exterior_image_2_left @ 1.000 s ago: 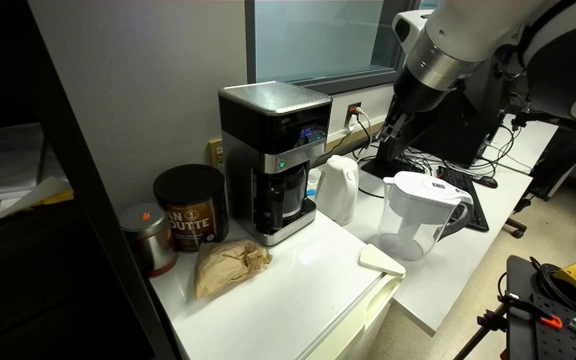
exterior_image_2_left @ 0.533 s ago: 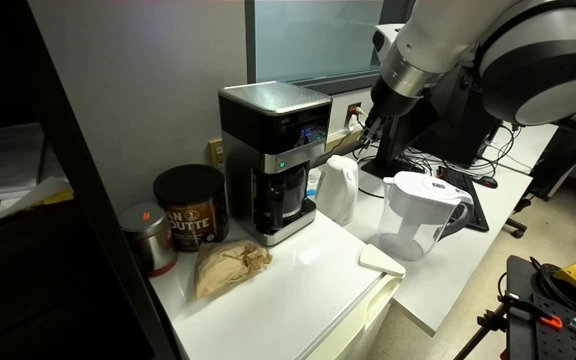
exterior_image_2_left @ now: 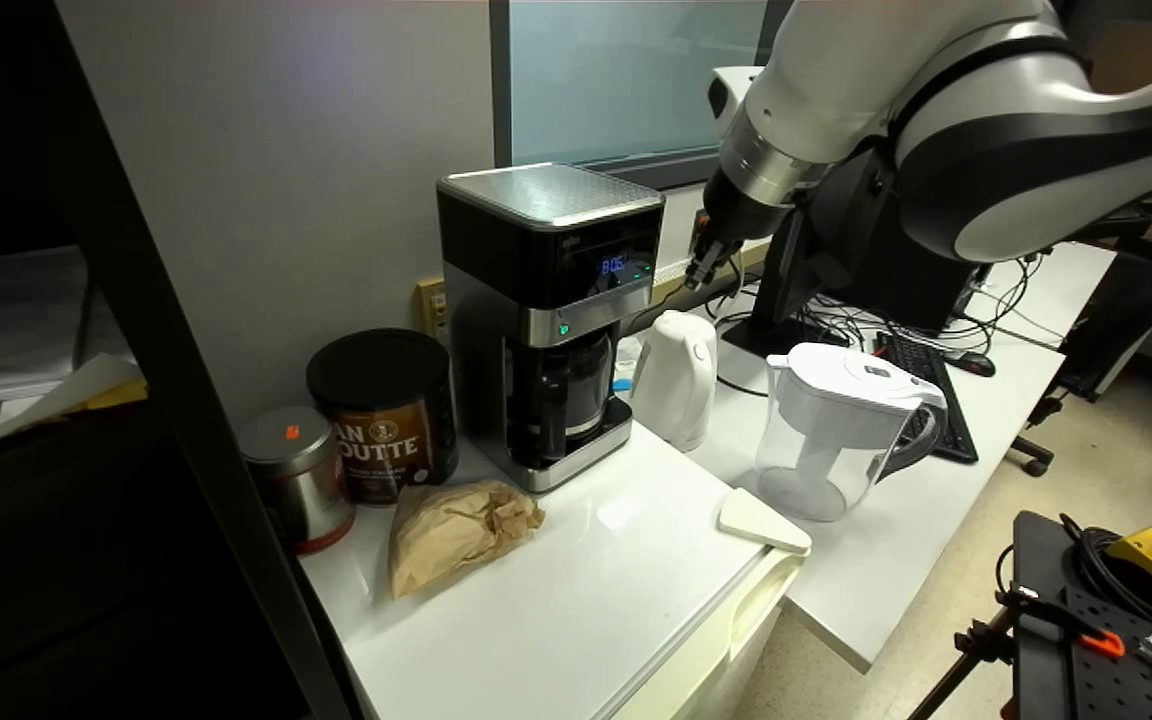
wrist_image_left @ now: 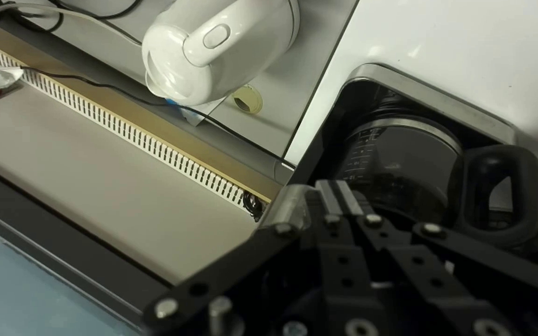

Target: Press the button on the coffee machine

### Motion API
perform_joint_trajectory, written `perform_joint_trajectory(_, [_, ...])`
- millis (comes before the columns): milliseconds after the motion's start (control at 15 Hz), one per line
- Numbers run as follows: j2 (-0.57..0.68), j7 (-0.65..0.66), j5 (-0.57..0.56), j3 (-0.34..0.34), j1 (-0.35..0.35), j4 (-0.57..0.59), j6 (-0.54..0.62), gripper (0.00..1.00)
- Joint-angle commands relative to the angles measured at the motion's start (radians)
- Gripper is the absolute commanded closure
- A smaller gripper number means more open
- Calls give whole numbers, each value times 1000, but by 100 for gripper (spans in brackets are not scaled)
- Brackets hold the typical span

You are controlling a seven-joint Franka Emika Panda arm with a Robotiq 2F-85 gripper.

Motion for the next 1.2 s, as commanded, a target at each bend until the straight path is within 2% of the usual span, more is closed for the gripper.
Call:
perform_joint_trajectory(0, [58, 36, -33, -34, 33, 58, 22, 98])
perform_joint_trajectory(1133, [177, 35, -31, -95, 89, 166, 33, 98])
